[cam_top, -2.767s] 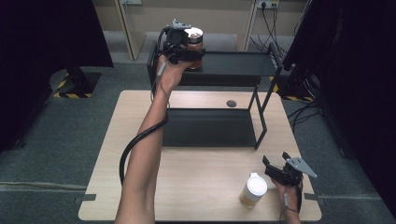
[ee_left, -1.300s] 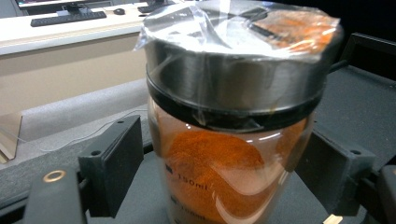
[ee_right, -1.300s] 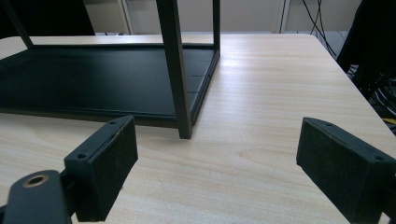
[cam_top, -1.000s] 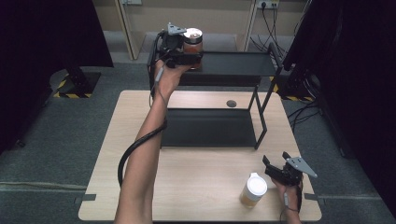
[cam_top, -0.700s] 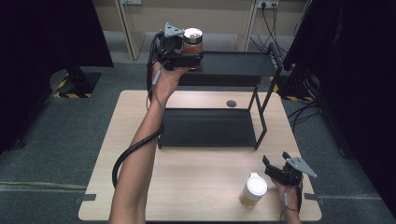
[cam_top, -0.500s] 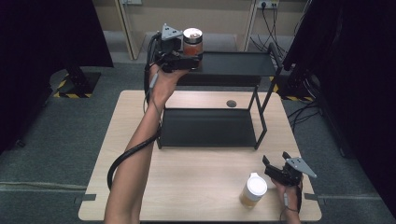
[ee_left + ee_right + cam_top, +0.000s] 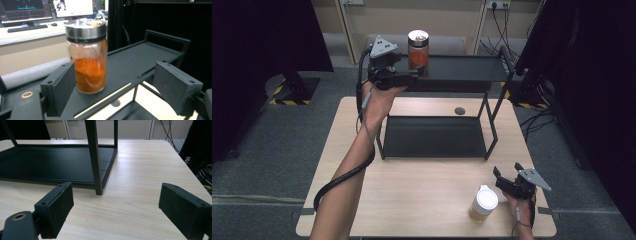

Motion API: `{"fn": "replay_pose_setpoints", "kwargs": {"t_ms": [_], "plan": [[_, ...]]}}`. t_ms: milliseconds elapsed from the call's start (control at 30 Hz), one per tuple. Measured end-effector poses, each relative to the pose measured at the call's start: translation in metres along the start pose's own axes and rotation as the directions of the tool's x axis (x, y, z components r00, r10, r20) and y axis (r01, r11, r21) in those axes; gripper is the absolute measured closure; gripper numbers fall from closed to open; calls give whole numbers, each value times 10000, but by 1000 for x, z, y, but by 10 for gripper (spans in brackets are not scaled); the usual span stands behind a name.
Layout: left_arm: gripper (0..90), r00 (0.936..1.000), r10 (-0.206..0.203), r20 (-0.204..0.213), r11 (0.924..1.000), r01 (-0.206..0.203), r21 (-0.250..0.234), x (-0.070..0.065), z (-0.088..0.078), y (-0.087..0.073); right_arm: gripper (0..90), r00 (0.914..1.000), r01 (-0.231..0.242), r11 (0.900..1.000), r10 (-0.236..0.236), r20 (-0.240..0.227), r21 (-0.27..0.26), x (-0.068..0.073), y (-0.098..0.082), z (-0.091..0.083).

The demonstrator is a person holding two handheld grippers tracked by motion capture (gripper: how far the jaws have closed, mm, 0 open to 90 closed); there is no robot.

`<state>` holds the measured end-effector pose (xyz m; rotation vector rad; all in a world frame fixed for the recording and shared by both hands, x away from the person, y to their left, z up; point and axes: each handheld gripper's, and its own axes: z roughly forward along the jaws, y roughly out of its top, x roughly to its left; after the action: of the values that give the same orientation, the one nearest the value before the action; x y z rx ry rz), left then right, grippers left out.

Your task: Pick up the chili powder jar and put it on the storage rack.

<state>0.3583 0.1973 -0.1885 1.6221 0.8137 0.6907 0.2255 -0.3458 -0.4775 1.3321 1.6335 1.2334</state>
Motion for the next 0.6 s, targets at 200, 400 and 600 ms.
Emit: {"fn": "replay_pose_setpoints", "kwargs": {"t_ms": [200, 400, 600], "plan": [[179, 9979, 615, 186, 9981, -614, -48, -10, -16, -14, 126, 10000, -7, 10000, 7, 1, -3, 0, 0, 0], [170, 9898, 1377, 357, 9902, -1367, -295, -26, -33, -29, 126, 10000, 27, 10000, -27, 8, 8, 0, 0, 0], [152, 9876, 1401, 714, 9870, -1336, -888, -40, -51, -52, 126, 10000, 20, 10000, -20, 12, 4, 0, 0, 0]]}}
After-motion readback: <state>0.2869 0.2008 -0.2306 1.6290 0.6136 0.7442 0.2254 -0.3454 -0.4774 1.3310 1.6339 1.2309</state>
